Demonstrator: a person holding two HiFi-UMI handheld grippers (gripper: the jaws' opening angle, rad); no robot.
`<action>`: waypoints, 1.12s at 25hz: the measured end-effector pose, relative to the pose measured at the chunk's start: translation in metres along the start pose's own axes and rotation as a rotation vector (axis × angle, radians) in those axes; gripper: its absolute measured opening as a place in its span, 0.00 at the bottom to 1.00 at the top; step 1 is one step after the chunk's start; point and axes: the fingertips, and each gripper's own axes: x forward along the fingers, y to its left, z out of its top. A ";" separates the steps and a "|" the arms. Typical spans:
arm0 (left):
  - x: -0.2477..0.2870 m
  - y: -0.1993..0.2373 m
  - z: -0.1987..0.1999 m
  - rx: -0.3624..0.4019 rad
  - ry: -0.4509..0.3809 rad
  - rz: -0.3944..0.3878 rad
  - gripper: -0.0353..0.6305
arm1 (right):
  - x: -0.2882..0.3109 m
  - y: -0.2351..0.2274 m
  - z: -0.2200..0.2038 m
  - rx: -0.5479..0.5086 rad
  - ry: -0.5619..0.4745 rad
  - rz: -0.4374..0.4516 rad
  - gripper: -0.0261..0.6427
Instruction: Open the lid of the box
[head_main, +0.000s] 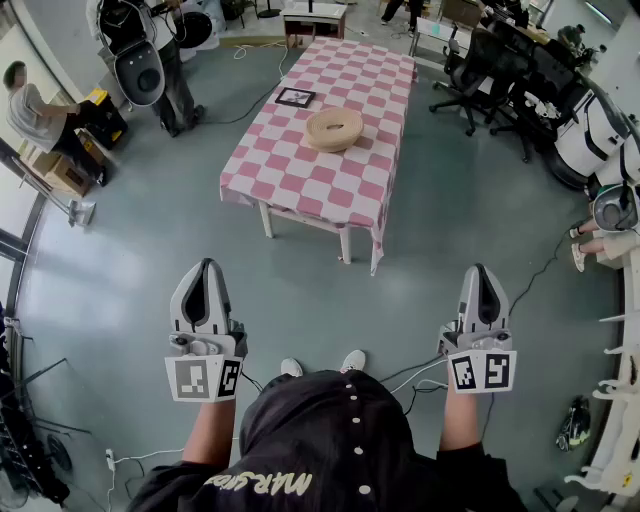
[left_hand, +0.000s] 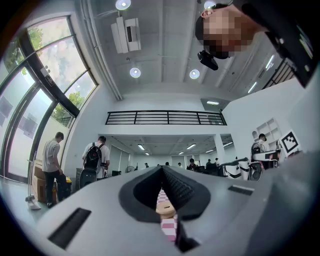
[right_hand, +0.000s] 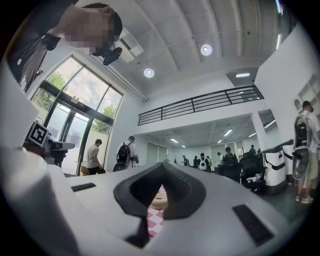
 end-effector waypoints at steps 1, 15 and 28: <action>0.001 0.000 -0.001 -0.001 0.002 -0.002 0.07 | 0.002 0.001 0.000 -0.001 0.002 0.001 0.04; 0.000 -0.001 -0.002 -0.014 0.007 -0.001 0.07 | 0.005 0.012 0.000 0.000 -0.004 0.035 0.04; -0.002 -0.003 -0.006 -0.016 0.017 0.006 0.07 | 0.003 0.008 -0.002 0.042 -0.013 0.042 0.26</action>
